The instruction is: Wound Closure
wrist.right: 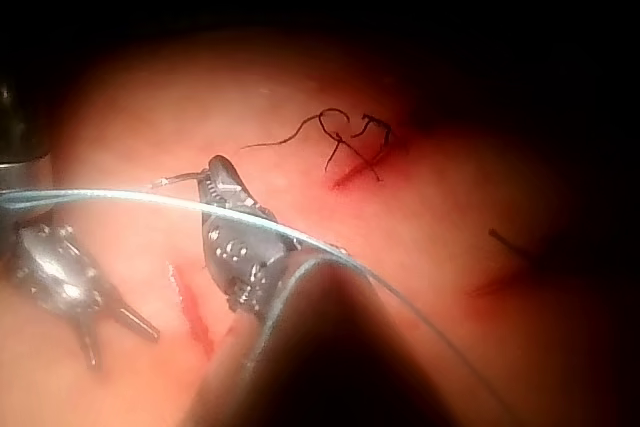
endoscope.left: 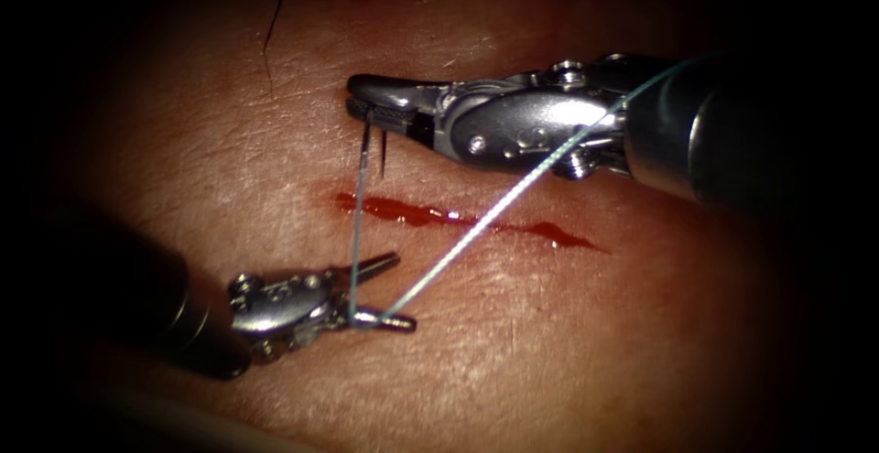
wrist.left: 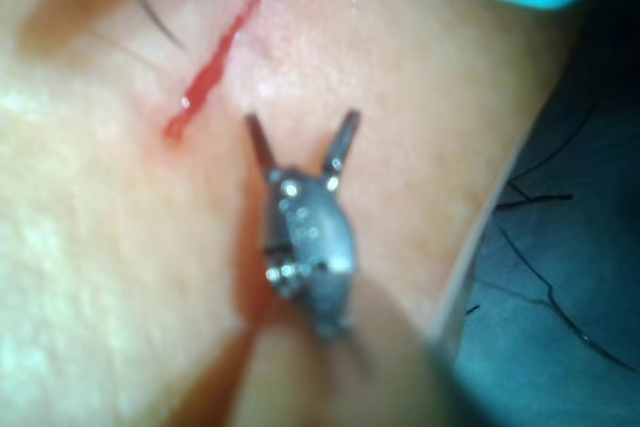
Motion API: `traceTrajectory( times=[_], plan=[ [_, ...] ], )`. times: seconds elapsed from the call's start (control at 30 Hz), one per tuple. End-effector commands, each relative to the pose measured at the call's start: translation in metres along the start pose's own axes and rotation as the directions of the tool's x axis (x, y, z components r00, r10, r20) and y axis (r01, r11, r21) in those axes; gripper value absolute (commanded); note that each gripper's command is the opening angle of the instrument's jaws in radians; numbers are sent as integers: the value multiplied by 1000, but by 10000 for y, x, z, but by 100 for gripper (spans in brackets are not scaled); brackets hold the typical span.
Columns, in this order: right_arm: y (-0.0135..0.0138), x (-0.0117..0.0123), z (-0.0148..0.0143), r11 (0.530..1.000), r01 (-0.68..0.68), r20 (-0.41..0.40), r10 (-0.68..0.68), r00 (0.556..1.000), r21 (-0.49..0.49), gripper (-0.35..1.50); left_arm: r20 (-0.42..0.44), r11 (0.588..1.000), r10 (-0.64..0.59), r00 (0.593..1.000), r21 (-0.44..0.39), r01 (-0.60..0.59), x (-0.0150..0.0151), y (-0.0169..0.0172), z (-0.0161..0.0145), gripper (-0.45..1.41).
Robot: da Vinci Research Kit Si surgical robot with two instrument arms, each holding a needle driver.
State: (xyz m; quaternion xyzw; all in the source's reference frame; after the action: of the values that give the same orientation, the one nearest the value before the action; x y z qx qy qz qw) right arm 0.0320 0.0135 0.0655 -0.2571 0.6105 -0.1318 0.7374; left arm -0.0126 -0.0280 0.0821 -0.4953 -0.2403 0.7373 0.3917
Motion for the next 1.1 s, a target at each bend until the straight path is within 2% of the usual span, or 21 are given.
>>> traceTrajectory(
  times=[0.03, 0.67, 1.1],
  plan=[
    [-6, -3, 8, 1000, -2, -2, 2, 1000, 1, -35, 3, 1000, -3, 1000, -1, 3, -11, 3, 0, 72],
    [2, 1, 7, 1000, 8, -4, -8, 1000, -8, -35, 5, 1000, -8, 1000, -7, 8, -6, 4, -4, 69],
    [-9, -3, 17, 997, 74, -26, -74, 997, -1, -35, 5, 1000, -8, 1000, -7, 9, -5, 4, -4, 66]
  ],
)
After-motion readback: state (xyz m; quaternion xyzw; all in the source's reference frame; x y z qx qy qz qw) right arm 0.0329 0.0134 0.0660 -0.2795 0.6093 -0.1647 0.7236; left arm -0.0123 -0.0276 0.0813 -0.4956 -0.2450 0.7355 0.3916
